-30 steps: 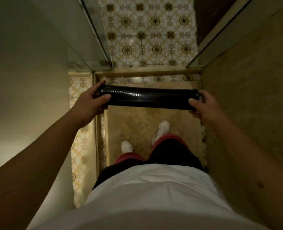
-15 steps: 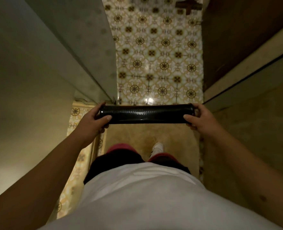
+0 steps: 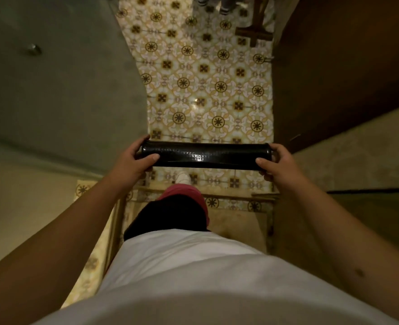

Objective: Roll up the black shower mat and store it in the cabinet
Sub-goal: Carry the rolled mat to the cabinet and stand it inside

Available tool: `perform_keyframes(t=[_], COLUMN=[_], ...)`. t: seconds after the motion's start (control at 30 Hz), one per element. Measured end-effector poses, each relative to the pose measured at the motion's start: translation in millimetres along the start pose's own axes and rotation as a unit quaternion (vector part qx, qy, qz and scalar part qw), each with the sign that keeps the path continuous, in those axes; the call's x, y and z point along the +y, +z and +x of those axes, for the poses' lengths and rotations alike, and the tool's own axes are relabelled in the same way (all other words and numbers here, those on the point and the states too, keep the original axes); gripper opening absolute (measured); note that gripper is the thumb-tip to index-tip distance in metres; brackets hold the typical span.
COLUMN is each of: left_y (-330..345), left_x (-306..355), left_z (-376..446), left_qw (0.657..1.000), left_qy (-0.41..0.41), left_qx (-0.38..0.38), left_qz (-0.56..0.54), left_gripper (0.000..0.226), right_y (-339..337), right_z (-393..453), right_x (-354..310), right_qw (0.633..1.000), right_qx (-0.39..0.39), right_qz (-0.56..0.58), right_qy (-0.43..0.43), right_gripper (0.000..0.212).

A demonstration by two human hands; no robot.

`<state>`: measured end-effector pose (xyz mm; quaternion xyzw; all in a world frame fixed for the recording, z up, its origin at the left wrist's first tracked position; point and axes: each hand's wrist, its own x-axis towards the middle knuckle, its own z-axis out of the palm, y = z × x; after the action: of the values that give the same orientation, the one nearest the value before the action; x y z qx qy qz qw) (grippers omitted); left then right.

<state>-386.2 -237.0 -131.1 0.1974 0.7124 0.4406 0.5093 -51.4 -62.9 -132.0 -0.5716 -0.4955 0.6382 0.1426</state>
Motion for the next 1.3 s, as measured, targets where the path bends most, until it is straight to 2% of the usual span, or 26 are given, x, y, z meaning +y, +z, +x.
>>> perform_keyframes(t=[0.23,0.47,0.7,1.07,1.3], left_y=[-16,-26,-22,33,26], left_x=[79,131,156,214,245], left_z=[112,183,253,365,431], left_qw=[0.999,0.999,1.0,0.998,0.995], left_qy=[-0.026,-0.009,0.007,-0.008,-0.018], left_qx=[-0.027,-0.028,0.009,0.062,0.089], left_qz=[0.016,0.024,0.014,-0.004,-0.029], left_gripper=[0.057,0.054,0.055,0.051,0.05], right_y=[7,11,9,-48,-37], right_z=[90,152,247,408,497], right_x=[-76,-140,-182,-272,-330], right_qw=[0.999,0.999,1.0,0.994,0.987], right_qx=[0.022,0.027,-0.004,-0.087,-0.117], right_qz=[0.036,0.021,0.011,-0.065,-0.108], right_qy=[0.029,0.037,0.018,0.002,0.002], right_gripper=[0.037,0.043,0.026,0.038,0.039])
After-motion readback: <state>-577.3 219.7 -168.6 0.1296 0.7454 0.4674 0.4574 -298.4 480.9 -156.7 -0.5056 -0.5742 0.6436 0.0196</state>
